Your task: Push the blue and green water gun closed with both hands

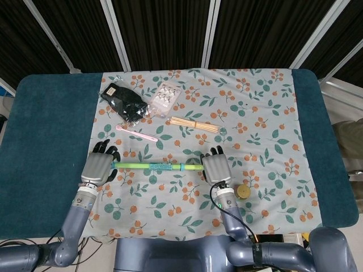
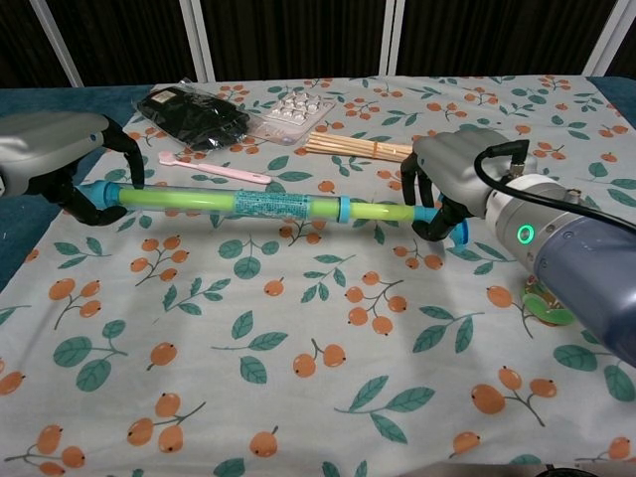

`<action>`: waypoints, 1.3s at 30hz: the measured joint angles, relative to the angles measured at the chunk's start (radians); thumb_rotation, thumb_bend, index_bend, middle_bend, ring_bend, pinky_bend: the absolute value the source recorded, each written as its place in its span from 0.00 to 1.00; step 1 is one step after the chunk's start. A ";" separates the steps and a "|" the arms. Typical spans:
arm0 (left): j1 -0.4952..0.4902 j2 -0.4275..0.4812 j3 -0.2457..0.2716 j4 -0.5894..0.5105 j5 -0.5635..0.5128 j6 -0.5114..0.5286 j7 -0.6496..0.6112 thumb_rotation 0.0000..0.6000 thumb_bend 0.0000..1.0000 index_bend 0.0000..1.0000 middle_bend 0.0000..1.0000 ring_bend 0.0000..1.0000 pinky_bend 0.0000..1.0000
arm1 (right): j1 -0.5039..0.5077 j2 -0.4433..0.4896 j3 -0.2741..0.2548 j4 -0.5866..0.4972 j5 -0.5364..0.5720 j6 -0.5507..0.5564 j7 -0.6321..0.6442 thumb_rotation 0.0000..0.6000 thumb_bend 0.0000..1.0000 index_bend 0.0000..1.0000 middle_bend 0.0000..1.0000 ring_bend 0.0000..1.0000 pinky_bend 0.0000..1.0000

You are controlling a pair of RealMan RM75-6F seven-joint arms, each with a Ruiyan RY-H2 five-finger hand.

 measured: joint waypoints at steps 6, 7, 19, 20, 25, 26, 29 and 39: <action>-0.003 -0.004 0.001 0.000 -0.001 0.000 0.004 1.00 0.41 0.54 0.24 0.04 0.10 | -0.002 0.001 -0.002 0.005 -0.001 -0.003 0.003 1.00 0.44 0.74 0.61 0.24 0.16; -0.003 -0.005 0.001 0.000 -0.002 0.001 0.004 1.00 0.41 0.52 0.23 0.04 0.10 | -0.002 0.002 -0.002 0.005 -0.001 -0.004 0.003 1.00 0.43 0.74 0.61 0.24 0.16; 0.003 0.023 0.007 -0.016 -0.005 -0.001 -0.005 1.00 0.16 0.20 0.11 0.04 0.06 | -0.009 0.038 -0.012 -0.012 0.030 -0.013 -0.033 1.00 0.16 0.11 0.08 0.05 0.15; 0.005 0.028 0.008 -0.019 -0.001 -0.001 -0.011 1.00 0.16 0.20 0.11 0.04 0.06 | -0.010 0.045 -0.014 -0.016 0.033 -0.013 -0.038 1.00 0.16 0.10 0.08 0.05 0.15; 0.021 0.054 0.017 -0.045 0.025 0.006 -0.042 1.00 0.16 0.20 0.11 0.04 0.06 | -0.029 0.085 -0.030 -0.038 0.031 -0.003 -0.040 1.00 0.13 0.09 0.07 0.05 0.15; 0.027 0.062 0.020 -0.053 0.033 0.010 -0.055 1.00 0.16 0.20 0.11 0.04 0.06 | -0.035 0.094 -0.034 -0.045 0.028 0.000 -0.034 1.00 0.12 0.09 0.07 0.04 0.15; 0.049 0.091 0.030 -0.071 0.066 0.024 -0.099 1.00 0.16 0.20 0.10 0.04 0.06 | -0.061 0.137 -0.052 -0.073 0.007 0.011 -0.004 1.00 0.09 0.08 0.06 0.04 0.15; 0.184 0.237 0.125 -0.061 0.316 0.133 -0.338 1.00 0.09 0.01 0.03 0.01 0.04 | -0.222 0.384 -0.192 -0.182 -0.244 0.112 0.258 1.00 0.06 0.01 0.00 0.00 0.15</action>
